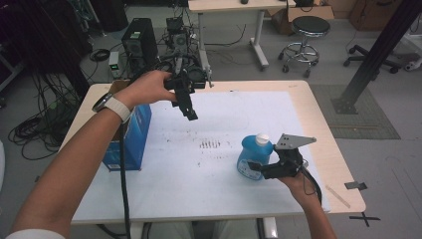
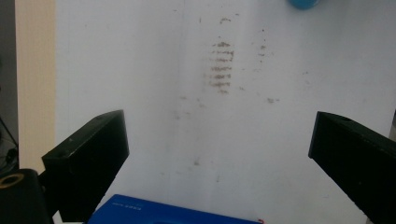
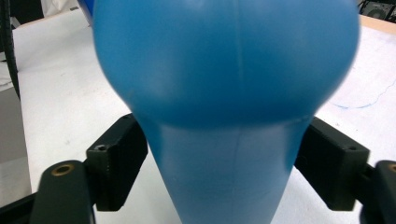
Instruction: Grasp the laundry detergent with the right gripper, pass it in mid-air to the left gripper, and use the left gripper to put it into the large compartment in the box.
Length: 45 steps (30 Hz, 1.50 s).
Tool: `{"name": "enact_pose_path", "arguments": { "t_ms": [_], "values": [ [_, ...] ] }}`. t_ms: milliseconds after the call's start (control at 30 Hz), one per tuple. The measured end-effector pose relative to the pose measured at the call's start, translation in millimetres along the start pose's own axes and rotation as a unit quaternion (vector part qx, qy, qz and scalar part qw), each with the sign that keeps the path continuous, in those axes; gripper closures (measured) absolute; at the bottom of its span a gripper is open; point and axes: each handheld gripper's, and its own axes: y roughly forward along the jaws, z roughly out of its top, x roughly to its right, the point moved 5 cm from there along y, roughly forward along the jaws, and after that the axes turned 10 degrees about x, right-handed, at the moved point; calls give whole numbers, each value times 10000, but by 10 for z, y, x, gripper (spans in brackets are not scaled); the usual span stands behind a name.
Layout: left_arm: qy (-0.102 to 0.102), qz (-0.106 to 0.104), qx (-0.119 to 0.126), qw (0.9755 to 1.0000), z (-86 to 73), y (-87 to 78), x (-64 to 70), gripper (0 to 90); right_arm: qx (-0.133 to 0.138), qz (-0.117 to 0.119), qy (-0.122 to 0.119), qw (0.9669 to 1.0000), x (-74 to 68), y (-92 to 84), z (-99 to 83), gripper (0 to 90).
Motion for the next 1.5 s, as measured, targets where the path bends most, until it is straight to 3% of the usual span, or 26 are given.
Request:
{"name": "enact_pose_path", "arguments": {
  "t_ms": [1133,1367,1500],
  "values": [
    [9,3,-12,10000,2,15,5,54,112,96,-58,9999,10,-6,-7,403],
    [1,14,-11,10000,3,22,4,54,111,75,-164,9998,10,-9,-10,429],
    [-6,16,-16,10000,6,32,8,55,106,-52,-331,9994,-14,-7,9,449]
  ]
}}
